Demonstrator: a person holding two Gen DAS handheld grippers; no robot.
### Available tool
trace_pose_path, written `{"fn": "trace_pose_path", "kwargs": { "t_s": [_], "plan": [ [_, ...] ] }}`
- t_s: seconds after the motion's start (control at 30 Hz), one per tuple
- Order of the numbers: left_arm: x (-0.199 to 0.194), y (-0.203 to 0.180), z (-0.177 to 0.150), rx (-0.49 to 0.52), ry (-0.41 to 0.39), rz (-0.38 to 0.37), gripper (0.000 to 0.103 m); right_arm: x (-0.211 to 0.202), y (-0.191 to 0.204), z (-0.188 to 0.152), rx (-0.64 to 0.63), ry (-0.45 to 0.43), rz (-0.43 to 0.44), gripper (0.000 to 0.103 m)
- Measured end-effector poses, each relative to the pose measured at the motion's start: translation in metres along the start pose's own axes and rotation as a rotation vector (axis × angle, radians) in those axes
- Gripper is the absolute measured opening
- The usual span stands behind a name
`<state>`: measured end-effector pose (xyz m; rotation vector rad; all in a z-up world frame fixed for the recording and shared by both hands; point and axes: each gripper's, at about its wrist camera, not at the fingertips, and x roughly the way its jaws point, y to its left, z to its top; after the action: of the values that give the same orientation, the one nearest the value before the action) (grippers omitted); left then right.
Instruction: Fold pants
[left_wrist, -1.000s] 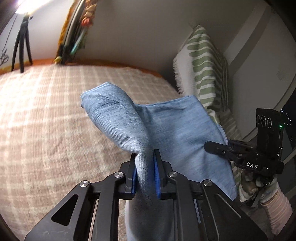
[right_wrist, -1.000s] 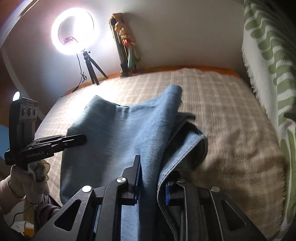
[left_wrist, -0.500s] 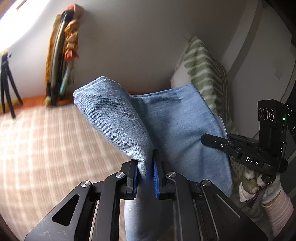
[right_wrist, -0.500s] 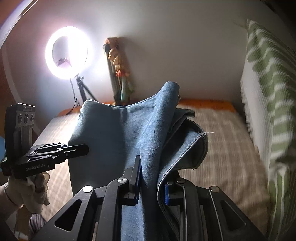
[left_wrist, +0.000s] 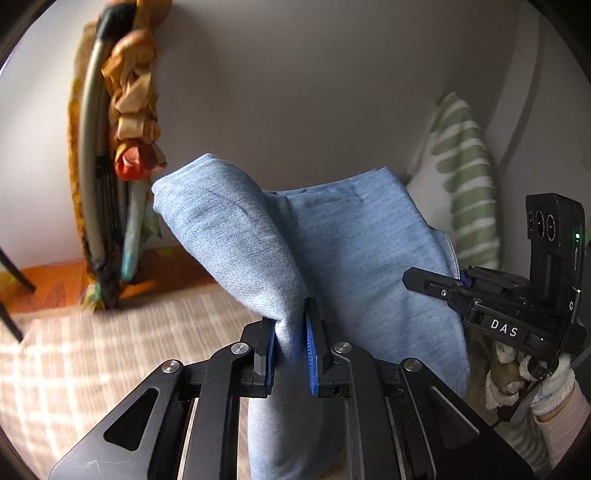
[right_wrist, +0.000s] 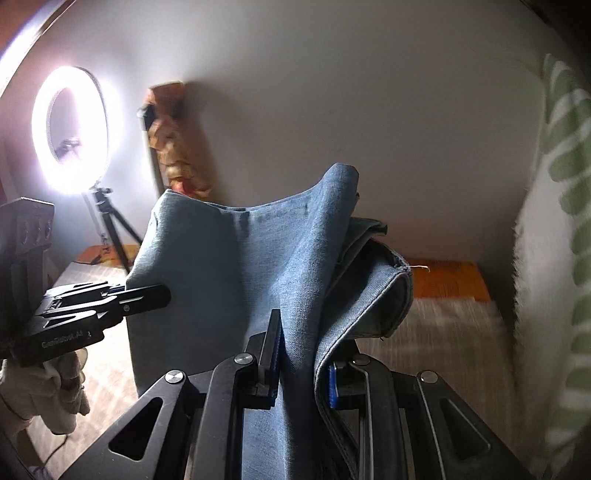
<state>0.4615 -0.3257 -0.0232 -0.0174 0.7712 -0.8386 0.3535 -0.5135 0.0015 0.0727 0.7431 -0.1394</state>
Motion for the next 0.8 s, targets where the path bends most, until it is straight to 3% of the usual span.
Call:
{"fn": "trace_pose_path", "kwargs": {
  "t_s": [0.2, 0.33, 0.43, 0.57, 0.8],
  "plan": [
    [0.037, 0.017, 0.006, -0.006, 0.031, 0.052, 0.012, 0.059, -0.013, 0.008, -0.005, 0.054, -0.025, 0.018],
    [0.044, 0.024, 0.005, -0.013, 0.049, 0.117, 0.016, 0.078, -0.024, 0.005, 0.006, 0.095, -0.103, 0.033],
    [0.036, 0.023, 0.004, -0.003, 0.036, 0.152, 0.018, 0.078, -0.028, 0.002, 0.013, 0.106, -0.162, 0.040],
    [0.021, 0.022, 0.007, -0.010, 0.024, 0.154, 0.040, 0.062, -0.031, 0.001, 0.026, 0.065, -0.187, 0.063],
    [-0.011, 0.009, 0.008, 0.023, -0.009, 0.147, 0.048, 0.026, -0.019, -0.002, 0.022, 0.022, -0.197, 0.073]
  ]
}}
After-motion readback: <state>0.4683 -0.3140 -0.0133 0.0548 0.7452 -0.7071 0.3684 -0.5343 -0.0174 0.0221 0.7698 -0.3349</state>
